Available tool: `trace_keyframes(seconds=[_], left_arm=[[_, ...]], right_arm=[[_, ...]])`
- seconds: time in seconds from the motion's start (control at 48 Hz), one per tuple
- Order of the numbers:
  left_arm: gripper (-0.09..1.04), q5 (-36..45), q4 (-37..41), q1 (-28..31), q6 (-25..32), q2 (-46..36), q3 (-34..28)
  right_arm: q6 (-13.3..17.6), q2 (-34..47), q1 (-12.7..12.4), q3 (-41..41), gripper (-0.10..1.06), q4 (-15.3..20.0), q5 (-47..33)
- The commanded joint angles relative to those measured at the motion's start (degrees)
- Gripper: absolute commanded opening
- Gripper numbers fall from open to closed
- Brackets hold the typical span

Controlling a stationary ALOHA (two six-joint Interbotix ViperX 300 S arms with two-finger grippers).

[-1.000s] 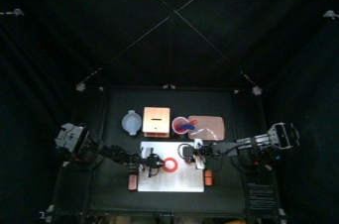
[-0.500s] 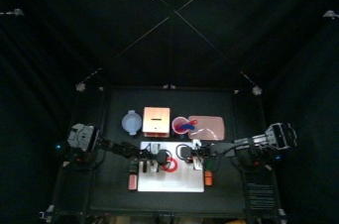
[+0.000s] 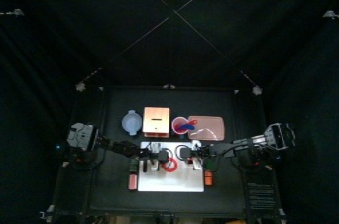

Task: Get the cutter from the drawer then cut the dough then place the extra dough in the bowl
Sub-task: Place the extra dough in the bowl

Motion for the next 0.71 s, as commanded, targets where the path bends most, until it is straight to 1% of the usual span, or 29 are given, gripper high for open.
trace_keyframes(seconds=[0.021, 0.146, 0.292, 0.479, 0.625, 0.708], left_arm=[[0.59, 0.7, -0.2, 0.6, 0.0, -0.3, 0.3], [0.58, -0.3, 0.4, 0.5, 0.2, -0.8, 0.2], [0.58, -3.9, 0.5, -0.4, 0.3, -4.7, 0.9], [0.57, -8.5, 3.4, -1.7, 0.3, -13.8, 4.0], [0.57, -12.4, 3.6, -1.0, 0.3, -21.7, 8.4], [0.58, -14.0, 3.9, 0.4, 0.4, -27.2, 11.3]], right_arm=[[0.0, -0.6, -0.1, -1.2, 0.75, 0.2, -0.2], [0.0, -0.2, -0.2, -1.2, 0.75, 0.3, -0.1], [0.0, -0.4, -0.2, -1.2, 0.75, 0.3, -0.1], [0.0, -0.8, -0.4, -1.1, 0.75, 0.3, 2.2], [0.0, -0.8, -0.4, -1.6, 0.75, 0.1, 2.1], [-0.2, -0.9, -0.4, -1.8, 0.75, -0.3, 2.0]])
